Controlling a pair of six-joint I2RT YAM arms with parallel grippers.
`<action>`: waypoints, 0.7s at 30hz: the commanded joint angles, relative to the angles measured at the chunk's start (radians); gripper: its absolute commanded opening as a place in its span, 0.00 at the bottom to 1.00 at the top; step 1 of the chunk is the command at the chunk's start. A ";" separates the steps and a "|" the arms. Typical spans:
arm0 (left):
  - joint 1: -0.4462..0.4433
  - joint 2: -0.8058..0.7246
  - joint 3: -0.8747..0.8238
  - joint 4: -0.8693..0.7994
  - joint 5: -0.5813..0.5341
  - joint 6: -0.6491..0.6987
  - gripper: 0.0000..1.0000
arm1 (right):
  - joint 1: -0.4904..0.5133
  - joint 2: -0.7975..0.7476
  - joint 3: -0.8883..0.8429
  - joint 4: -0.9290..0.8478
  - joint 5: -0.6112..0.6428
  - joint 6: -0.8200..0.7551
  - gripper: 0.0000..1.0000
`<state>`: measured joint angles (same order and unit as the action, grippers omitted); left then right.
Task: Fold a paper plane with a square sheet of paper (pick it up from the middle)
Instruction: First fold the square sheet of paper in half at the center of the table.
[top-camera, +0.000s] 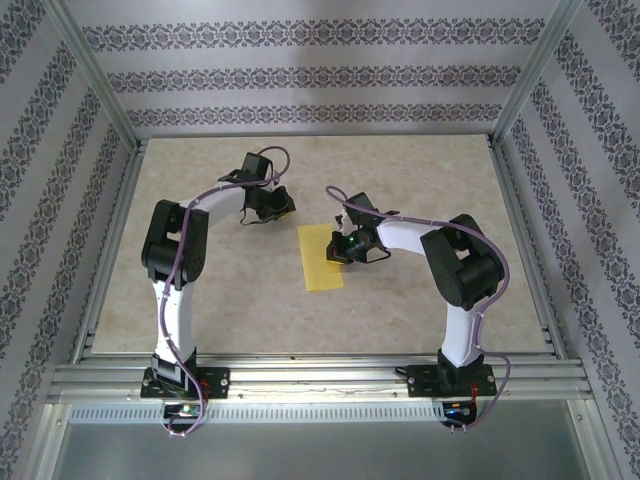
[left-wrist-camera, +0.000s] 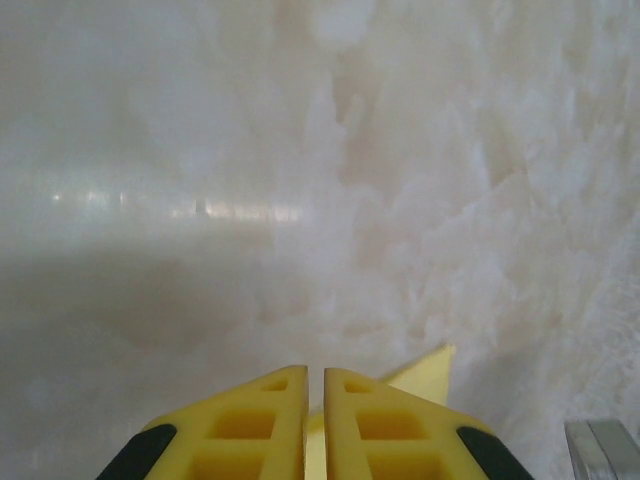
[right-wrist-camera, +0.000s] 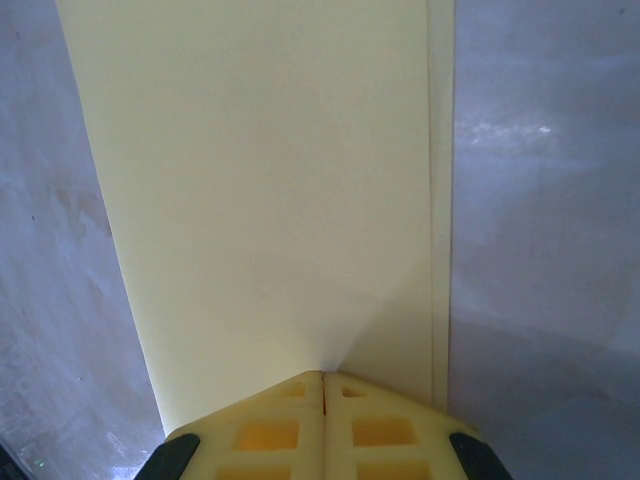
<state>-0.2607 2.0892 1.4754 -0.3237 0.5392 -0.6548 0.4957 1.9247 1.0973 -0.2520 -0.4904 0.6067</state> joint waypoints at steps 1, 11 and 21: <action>-0.023 -0.142 -0.096 0.032 0.032 -0.017 0.14 | 0.014 0.022 -0.020 -0.118 0.069 0.016 0.00; -0.165 -0.281 -0.429 0.237 0.119 -0.080 0.13 | 0.013 0.025 -0.007 -0.124 0.072 0.019 0.00; -0.218 -0.245 -0.615 0.331 0.119 -0.054 0.13 | 0.014 0.026 -0.012 -0.129 0.086 0.019 0.00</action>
<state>-0.4770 1.8378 0.9123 -0.0505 0.6491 -0.7158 0.4957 1.9247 1.1049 -0.2718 -0.4862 0.6224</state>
